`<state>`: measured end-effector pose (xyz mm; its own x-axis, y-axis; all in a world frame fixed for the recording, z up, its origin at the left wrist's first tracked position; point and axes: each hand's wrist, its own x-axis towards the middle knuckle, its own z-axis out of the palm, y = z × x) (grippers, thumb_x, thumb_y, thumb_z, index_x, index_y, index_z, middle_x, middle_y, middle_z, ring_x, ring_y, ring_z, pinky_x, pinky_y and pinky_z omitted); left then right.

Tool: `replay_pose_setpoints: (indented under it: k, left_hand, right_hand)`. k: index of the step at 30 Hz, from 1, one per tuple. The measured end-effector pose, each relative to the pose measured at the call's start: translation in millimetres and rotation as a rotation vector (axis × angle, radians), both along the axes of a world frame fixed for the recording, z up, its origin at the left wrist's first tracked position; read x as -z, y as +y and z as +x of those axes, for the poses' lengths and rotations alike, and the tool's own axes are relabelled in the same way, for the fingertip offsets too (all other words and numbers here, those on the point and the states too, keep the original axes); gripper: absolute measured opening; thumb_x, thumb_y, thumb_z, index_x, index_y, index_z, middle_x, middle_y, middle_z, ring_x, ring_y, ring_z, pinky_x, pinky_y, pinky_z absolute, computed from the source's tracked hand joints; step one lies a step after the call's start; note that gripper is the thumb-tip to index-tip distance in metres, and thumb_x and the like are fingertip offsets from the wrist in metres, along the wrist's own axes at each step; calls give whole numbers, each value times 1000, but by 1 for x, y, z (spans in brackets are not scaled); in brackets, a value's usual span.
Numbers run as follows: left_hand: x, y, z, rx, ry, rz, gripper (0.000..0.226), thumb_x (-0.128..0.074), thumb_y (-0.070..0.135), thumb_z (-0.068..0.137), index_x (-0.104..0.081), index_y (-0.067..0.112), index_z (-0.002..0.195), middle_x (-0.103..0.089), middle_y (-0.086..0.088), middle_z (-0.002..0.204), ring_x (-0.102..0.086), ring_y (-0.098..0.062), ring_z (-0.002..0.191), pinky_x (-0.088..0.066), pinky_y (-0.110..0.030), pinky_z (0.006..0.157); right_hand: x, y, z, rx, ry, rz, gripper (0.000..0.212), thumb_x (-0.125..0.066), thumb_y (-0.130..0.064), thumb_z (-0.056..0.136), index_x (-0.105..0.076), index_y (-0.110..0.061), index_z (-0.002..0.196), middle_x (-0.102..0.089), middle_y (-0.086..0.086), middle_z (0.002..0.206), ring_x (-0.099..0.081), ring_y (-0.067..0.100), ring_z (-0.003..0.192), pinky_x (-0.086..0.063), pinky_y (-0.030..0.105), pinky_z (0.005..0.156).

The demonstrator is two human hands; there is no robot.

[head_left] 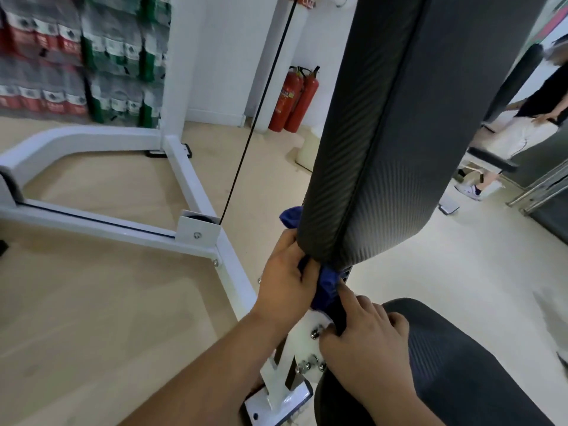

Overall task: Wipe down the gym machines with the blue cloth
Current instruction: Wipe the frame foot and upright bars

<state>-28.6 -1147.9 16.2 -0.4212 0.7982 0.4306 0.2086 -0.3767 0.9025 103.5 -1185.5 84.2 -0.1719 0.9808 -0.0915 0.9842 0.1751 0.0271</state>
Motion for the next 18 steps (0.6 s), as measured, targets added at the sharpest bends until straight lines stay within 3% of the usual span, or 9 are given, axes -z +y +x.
replay_pose_setpoints:
  k: [3,7,10,13,15,17,18]
  left_hand:
    - [18,-3,-1,39,89,-38,26,-62,4,95,-69,19,116,-55,12,114,-60,-1,103,-50,-15,84]
    - [50,-19,1,134,167,-89,44,-61,7,88,-69,26,127,-58,11,122,-60,-7,112,-53,-33,94]
    - [21,-12,-7,66,62,-22,35,-61,5,91,-70,29,115,-61,10,113,-62,-6,103,-54,-29,88]
    - [-12,5,-14,23,-58,-1,54,-60,4,94,-55,57,91,-61,7,94,-65,-8,81,-53,-25,73]
    - [-7,5,-7,23,14,-24,45,-60,8,96,-57,53,96,-59,10,101,-65,-6,83,-56,-26,75]
    - [13,-4,1,18,150,-32,28,-60,9,95,-67,32,109,-48,20,112,-59,1,93,-51,-15,82]
    - [23,-9,2,27,192,-50,30,-59,8,93,-69,27,115,-46,20,116,-56,3,97,-48,-10,84]
  right_hand:
    - [0,-1,-1,-1,17,11,74,-44,-43,86,-17,-44,155,-49,-18,115,-46,10,123,-23,38,108]
    - [3,0,0,4,22,21,72,-45,-43,86,-18,-45,153,-52,-17,112,-48,11,119,-24,39,106]
    - [2,-1,0,2,28,24,77,-45,-43,85,-16,-44,156,-49,-16,110,-47,12,121,-23,39,108]
    - [1,-1,-1,-3,23,8,78,-44,-43,87,-13,-43,158,-50,-17,120,-45,11,126,-22,39,111]
    - [1,-1,-1,-1,21,0,76,-44,-43,87,-14,-44,157,-50,-17,118,-45,10,124,-22,39,111]
    - [2,-1,-1,1,32,17,73,-45,-42,85,-18,-46,154,-49,-17,111,-46,10,120,-23,38,109]
    - [2,-1,-2,-2,39,25,71,-45,-42,85,-20,-46,152,-48,-18,110,-46,9,119,-24,38,108]
